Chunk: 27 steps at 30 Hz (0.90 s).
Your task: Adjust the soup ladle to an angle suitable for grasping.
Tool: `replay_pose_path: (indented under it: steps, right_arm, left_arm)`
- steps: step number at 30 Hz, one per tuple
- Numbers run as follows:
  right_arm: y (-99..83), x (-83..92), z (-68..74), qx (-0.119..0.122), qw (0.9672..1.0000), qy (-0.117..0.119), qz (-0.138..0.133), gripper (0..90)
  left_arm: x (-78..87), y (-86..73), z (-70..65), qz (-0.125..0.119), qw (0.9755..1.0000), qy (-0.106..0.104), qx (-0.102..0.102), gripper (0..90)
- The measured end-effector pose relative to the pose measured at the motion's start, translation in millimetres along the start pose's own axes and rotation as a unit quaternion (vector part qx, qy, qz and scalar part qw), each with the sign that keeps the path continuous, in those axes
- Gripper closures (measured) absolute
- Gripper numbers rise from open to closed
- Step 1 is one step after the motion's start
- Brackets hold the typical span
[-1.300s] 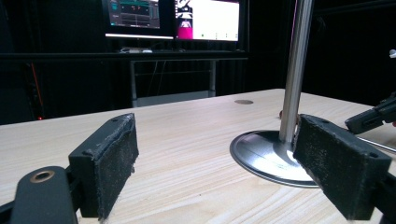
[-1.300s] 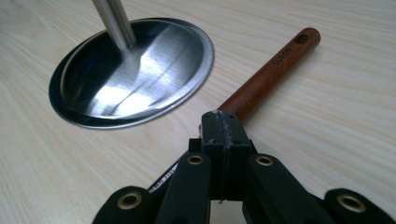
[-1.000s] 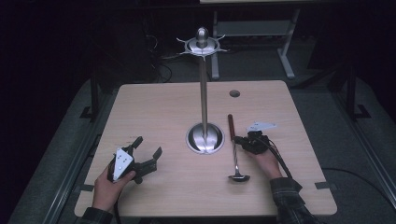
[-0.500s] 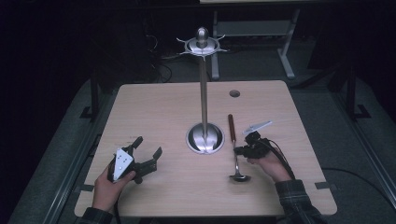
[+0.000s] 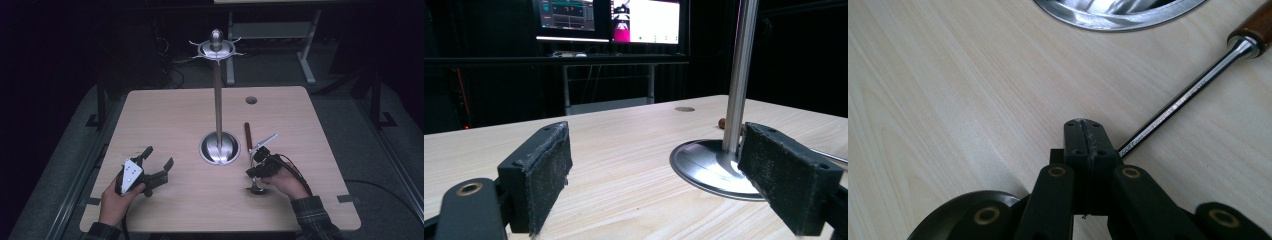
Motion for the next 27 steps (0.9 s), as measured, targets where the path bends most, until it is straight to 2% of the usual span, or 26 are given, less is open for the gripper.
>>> replay_pose_path:
  steps: [6, 19, 27]
  right_arm:
    - [-4.0, 2.7, 0.2, -0.003, 1.0, 0.006, 0.001, 90.0]
    - [-14.7, 8.6, -8.9, -0.02, 0.9997, 0.011, 0.002, 90.0]
    - [-17.9, 10.4, -11.8, -0.028, 0.9995, 0.005, 0.011, 90.0]
  left_arm:
    - [-0.1, 0.0, 0.0, 0.0, 1.0, 0.0, -0.001, 13.5]
    - [-0.1, 0.1, 0.0, 0.0, 1.0, 0.0, -0.001, 13.5]
    - [-0.1, 0.1, 0.0, 0.0, 1.0, 0.0, -0.001, 13.5]
Point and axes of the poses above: each handheld gripper's, and its own axes: x roughly backward along the jaws, y roughly out of its top, z roughly to its left, the point moved 5 cm from there along -x, roughly forward along the jaws, and after that the axes turned 14 degrees about z, right-handed, at the moved point
